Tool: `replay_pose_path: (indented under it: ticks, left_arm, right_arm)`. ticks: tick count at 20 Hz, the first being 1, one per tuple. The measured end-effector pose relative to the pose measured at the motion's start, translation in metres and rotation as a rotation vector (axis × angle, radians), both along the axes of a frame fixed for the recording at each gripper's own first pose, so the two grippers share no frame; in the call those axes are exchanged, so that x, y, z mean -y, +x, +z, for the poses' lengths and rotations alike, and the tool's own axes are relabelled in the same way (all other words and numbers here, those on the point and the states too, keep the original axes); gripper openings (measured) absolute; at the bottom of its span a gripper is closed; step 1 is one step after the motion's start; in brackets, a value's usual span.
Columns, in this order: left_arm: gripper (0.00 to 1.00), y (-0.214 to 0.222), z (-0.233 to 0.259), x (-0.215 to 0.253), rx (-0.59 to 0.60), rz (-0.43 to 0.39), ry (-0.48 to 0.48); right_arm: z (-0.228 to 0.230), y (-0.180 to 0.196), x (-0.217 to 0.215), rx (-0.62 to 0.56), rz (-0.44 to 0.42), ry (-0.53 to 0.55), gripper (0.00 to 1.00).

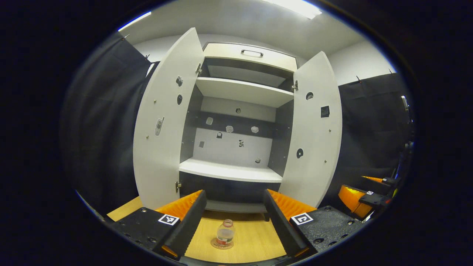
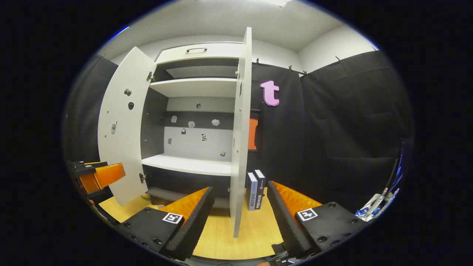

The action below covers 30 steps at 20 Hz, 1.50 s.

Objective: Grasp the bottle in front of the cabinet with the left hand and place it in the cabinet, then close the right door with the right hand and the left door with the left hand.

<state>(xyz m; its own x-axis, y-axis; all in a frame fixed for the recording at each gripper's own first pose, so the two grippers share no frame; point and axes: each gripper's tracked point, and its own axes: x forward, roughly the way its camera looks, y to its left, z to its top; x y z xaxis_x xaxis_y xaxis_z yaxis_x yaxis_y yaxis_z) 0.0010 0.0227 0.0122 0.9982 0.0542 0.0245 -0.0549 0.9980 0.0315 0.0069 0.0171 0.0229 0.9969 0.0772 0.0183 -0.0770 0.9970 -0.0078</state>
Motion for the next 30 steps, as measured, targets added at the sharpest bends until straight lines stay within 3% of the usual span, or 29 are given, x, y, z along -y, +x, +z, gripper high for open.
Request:
replay_pose_path:
  ticks: [17, 25, 30]
  left_arm:
    - [0.94, 0.014, -0.032, -0.036, -0.054, -0.004, -0.003]
    - [0.95, 0.05, -0.119, -0.017, -0.155, -0.085, -0.01]
    - [0.95, 0.073, -0.189, -0.022, -0.248, -0.087, 0.019]
  right_arm:
    - [-0.001, -0.002, -0.012, -0.007, -0.048, -0.022, 0.96]
    - [-0.005, 0.0, 0.001, -0.027, -0.078, -0.022, 0.96]
    - [-0.008, 0.001, 0.01, -0.047, -0.102, -0.03, 0.96]
